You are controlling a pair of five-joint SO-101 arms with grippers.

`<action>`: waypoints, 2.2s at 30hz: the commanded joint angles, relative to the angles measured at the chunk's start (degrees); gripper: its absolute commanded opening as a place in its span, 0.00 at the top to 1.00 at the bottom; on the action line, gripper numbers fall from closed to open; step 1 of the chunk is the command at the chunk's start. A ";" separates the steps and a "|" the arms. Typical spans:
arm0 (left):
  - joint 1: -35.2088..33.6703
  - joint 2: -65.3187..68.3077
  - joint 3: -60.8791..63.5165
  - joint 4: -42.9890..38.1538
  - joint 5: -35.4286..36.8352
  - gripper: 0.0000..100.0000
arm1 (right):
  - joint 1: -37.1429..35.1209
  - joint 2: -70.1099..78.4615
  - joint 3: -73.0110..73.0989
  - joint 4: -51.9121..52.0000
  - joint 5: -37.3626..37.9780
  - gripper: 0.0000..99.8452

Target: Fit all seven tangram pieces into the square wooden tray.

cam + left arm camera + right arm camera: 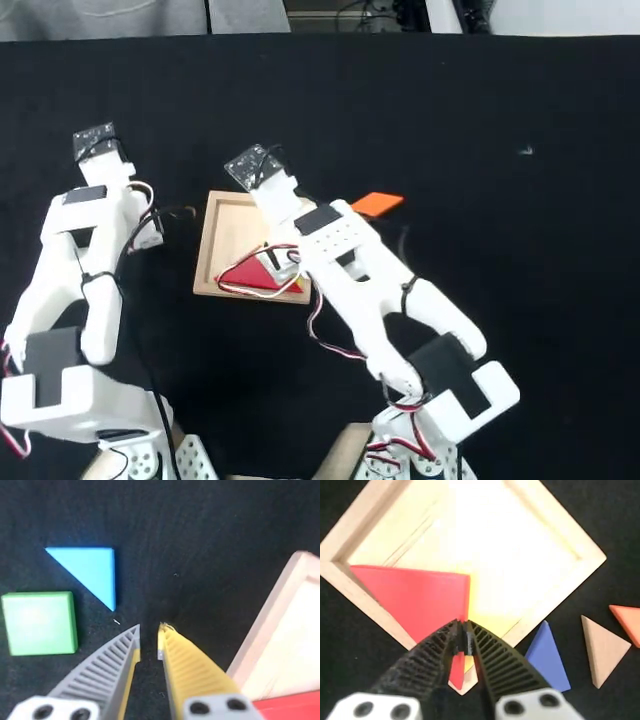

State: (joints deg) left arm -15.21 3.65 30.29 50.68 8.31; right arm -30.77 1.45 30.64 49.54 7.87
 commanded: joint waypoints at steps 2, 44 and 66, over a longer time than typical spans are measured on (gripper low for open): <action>-0.13 3.16 -5.23 -1.14 1.05 0.92 | -0.88 -0.31 -2.15 0.00 0.70 0.99; 18.77 5.01 -2.15 11.16 -2.20 0.92 | 14.33 0.75 -1.10 -4.84 0.88 0.99; 1.80 2.37 -2.33 -8.53 16.00 0.92 | 16.35 34.77 -49.54 6.77 0.97 0.99</action>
State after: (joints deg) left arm -13.27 10.07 27.21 44.62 23.78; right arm -14.77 32.57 -9.10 52.09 8.04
